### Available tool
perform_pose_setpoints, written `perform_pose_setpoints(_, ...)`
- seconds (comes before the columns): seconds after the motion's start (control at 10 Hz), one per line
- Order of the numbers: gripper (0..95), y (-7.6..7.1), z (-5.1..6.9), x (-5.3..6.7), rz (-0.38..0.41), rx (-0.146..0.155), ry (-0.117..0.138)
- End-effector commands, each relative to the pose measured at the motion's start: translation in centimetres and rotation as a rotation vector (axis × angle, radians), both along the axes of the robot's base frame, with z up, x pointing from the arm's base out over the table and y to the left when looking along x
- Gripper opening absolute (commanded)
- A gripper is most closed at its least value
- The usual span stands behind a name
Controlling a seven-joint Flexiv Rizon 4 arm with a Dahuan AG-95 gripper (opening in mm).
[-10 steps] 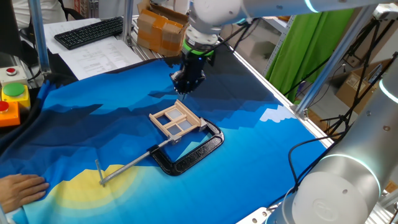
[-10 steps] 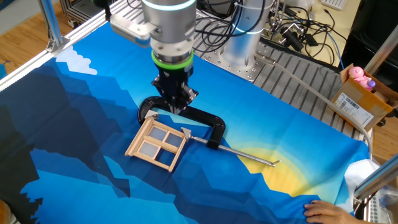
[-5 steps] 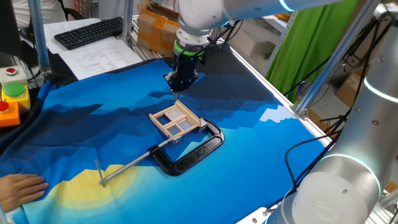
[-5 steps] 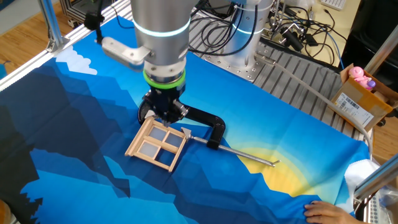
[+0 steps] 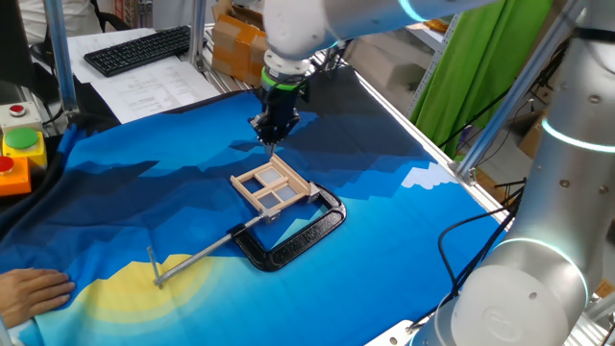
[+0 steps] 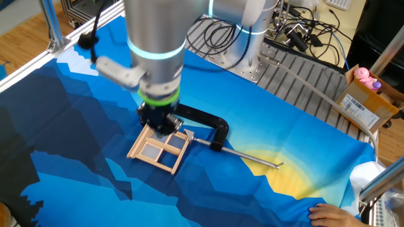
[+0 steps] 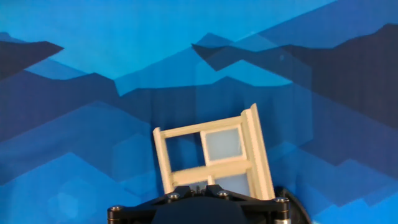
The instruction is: Close a sliding window
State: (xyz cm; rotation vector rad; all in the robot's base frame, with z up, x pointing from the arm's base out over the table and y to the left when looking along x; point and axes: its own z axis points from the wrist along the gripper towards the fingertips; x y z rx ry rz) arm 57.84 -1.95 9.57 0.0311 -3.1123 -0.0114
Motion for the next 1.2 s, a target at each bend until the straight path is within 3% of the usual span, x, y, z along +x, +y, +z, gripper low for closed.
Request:
perform_pose_setpoints(0.1,0.0,-0.2,-0.7,-0.4,0.002,-0.003,-0.005)
perform_pose_setpoints(0.7,0.0,-0.6,-4.6,-0.7,0.003,-0.006,-0.005)
perform_pose_setpoints(1.0,0.0,-0.9,-5.2,-0.3,0.011,-0.003,0.007)
perform_pose_setpoints(1.2,0.0,-0.8,-5.2,-0.2,-0.013,-0.001,0.033)
